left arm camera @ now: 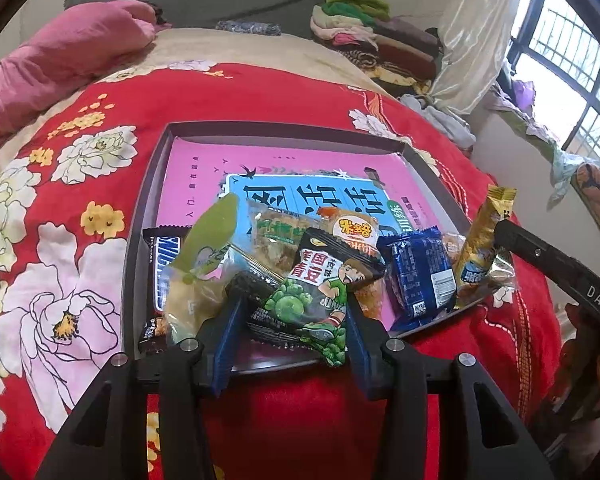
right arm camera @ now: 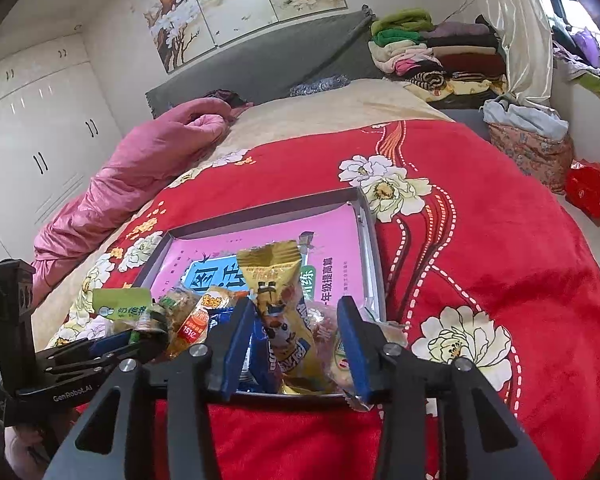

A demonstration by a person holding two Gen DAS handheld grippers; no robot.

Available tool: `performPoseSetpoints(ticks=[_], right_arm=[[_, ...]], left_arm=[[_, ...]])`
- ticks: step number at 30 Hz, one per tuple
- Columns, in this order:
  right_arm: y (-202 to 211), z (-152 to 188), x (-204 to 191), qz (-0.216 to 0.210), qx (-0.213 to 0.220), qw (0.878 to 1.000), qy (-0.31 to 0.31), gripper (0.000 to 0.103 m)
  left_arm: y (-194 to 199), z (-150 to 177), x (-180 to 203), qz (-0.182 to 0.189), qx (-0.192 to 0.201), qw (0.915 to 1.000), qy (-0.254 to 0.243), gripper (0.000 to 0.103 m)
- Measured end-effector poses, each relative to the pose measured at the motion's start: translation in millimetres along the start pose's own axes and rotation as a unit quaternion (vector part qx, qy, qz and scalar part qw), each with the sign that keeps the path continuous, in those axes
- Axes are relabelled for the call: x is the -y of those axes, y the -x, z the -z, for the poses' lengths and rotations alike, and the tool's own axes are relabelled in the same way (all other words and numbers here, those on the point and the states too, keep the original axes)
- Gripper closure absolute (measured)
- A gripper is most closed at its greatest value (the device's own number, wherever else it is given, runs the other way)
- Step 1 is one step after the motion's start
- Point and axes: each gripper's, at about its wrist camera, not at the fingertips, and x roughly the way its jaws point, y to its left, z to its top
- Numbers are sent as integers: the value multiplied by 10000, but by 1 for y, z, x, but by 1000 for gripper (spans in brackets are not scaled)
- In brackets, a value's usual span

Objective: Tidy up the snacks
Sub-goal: 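Lower the pea packet into the tray with left tool while right tool lowers the yellow bar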

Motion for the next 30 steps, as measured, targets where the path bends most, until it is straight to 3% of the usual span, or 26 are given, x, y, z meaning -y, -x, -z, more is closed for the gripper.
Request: performPoseSetpoints(ticks=[17,21,30], right_arm=[[10,2,-5,53,115,9999,88,59],[13,1,-6,86,157,9998,101,56],[23,3,-15,146,281,9991,274,51]], left_arm=[[11,-2,6,28,99,9998,-170,40],[16,-4,7,90,144,9997,-194,31],[31,-4,13,114,302,9991,-268,28]])
